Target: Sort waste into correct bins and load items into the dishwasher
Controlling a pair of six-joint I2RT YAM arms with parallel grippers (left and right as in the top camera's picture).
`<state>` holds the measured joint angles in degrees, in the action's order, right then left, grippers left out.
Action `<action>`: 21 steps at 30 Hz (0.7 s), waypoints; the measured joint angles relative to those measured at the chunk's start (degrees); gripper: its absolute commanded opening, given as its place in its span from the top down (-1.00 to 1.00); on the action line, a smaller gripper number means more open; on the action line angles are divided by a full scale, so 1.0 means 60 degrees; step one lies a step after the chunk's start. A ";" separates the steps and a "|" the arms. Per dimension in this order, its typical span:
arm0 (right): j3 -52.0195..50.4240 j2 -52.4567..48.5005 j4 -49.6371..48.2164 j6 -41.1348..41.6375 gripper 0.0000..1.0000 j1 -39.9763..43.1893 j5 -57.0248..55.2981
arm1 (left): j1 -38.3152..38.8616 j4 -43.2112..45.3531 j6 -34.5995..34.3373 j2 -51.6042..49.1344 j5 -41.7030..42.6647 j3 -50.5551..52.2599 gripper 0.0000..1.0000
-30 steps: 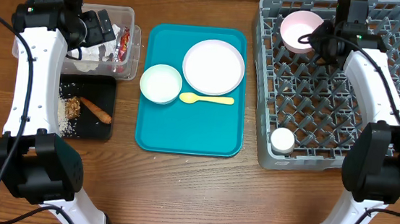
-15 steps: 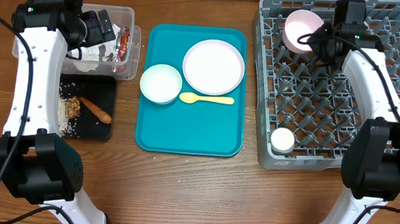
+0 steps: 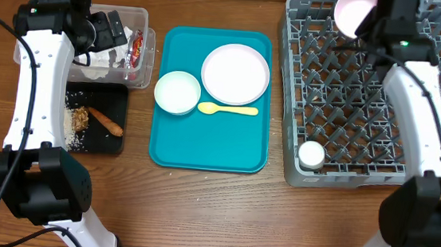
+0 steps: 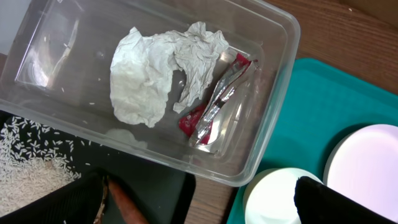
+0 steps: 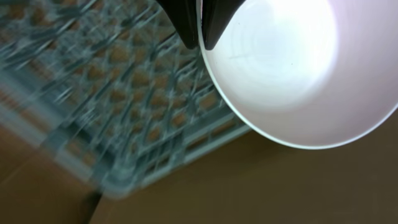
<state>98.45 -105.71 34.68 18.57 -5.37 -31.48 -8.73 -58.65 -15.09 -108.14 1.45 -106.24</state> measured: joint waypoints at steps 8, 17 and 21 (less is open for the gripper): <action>-0.0018 -0.0361 -0.2557 -0.3413 0.92 -0.1920 -0.3963 | 0.0000 0.0000 0.0000 0.0000 0.0000 0.0000 -1.00; -0.0018 -0.1883 -0.3865 -0.7413 0.92 -0.2040 -0.5453 | 0.0000 -0.0004 0.0000 0.0000 0.0000 0.0000 -0.99; -0.0022 -0.2608 -0.4142 -0.8302 0.92 -0.2051 -0.5581 | 0.0000 -0.0004 0.0000 0.0000 0.0000 0.0000 -1.00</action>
<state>98.32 -121.36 9.82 -31.24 -17.67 -64.97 -8.73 -58.67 -15.09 -108.14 1.45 -106.24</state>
